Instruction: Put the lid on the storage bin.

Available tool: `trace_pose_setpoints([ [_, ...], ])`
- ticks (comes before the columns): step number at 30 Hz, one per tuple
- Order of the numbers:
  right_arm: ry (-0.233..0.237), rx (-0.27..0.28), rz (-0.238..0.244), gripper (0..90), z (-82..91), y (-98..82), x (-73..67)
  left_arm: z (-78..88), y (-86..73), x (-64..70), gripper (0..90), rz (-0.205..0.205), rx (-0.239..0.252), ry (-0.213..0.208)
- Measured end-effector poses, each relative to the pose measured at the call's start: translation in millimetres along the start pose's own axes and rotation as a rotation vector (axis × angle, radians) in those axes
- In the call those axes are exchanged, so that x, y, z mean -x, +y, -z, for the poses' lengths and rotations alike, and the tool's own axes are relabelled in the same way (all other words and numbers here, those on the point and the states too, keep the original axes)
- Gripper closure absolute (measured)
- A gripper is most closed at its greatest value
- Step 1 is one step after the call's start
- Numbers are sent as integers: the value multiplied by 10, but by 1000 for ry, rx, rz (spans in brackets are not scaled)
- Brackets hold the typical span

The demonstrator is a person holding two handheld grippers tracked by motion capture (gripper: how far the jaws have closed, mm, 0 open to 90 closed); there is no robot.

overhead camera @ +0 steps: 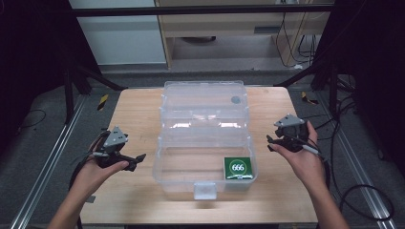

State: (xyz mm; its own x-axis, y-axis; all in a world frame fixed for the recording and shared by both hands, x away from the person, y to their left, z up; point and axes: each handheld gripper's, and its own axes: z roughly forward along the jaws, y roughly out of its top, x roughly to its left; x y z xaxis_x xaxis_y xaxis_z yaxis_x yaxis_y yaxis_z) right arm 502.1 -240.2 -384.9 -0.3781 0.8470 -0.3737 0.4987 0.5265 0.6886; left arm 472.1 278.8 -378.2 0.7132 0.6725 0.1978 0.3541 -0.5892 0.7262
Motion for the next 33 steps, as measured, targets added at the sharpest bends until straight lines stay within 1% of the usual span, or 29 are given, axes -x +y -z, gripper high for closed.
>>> trace_pose_setpoints([
  [1,5,2,14,133,29,43,18,10,55,23,37,-24,-11,-6],
  [2,14,0,34,147,76,113,47,12,85,37,37,-35,-17,-9],
  [3,14,0,34,147,76,113,47,12,85,37,37,-35,-17,-9],
  [4,35,1,65,158,140,216,87,19,171,81,36,-67,-34,-18],
  [7,52,-1,102,187,219,349,121,29,272,133,35,-99,-39,-28],
  [8,52,-1,102,187,219,349,121,29,272,133,35,-99,-39,-28],
  [9,76,-4,141,207,273,446,118,35,316,154,35,-112,-43,-39],
  [10,88,-3,154,222,298,485,113,39,348,175,35,-120,-42,-44],
  [11,110,-2,167,241,323,523,103,49,398,214,35,-139,-42,-54],
  [12,126,6,175,249,337,549,93,57,421,243,36,-149,-48,-59],
  [13,126,6,175,249,337,549,93,57,421,243,36,-149,-48,-59],
  [14,150,10,217,267,389,628,64,87,465,316,38,-181,-60,-64],
  [15,161,10,241,280,414,663,48,108,485,349,40,-195,-63,-60],
  [16,169,10,259,296,442,699,34,131,505,381,43,-210,-71,-64],
  [17,175,13,272,307,472,733,18,143,518,408,44,-215,-71,-75],
  [18,175,13,272,307,472,733,18,143,518,408,43,-215,-71,-75],
  [19,183,19,281,322,491,759,6,166,542,450,43,-230,-75,-90],
  [21,211,31,306,361,537,832,-33,200,579,517,45,-243,-75,-111],
  [22,223,41,339,390,551,892,-74,215,608,580,52,-257,-75,-133],
  [23,232,40,351,411,551,918,-97,215,619,614,54,-267,-78,-140],
  [24,232,40,351,411,551,918,-97,215,619,614,54,-267,-78,-140],
  [25,234,44,384,434,536,971,-144,197,633,685,55,-290,-84,-161],
  [26,243,46,401,449,523,999,-166,183,641,719,59,-299,-87,-167],
  [28,253,47,418,459,496,1050,-202,149,651,778,59,-307,-91,-184],
  [29,264,50,428,467,476,1081,-225,130,658,808,56,-313,-97,-200],
  [30,273,50,442,471,459,1113,-245,130,658,808,56,-313,-97,-200],
  [31,283,51,454,484,436,1155,-272,95,667,865,56,-330,-99,-216],
  [33,305,51,474,503,408,1224,-316,62,668,921,56,-342,-107,-236],
])
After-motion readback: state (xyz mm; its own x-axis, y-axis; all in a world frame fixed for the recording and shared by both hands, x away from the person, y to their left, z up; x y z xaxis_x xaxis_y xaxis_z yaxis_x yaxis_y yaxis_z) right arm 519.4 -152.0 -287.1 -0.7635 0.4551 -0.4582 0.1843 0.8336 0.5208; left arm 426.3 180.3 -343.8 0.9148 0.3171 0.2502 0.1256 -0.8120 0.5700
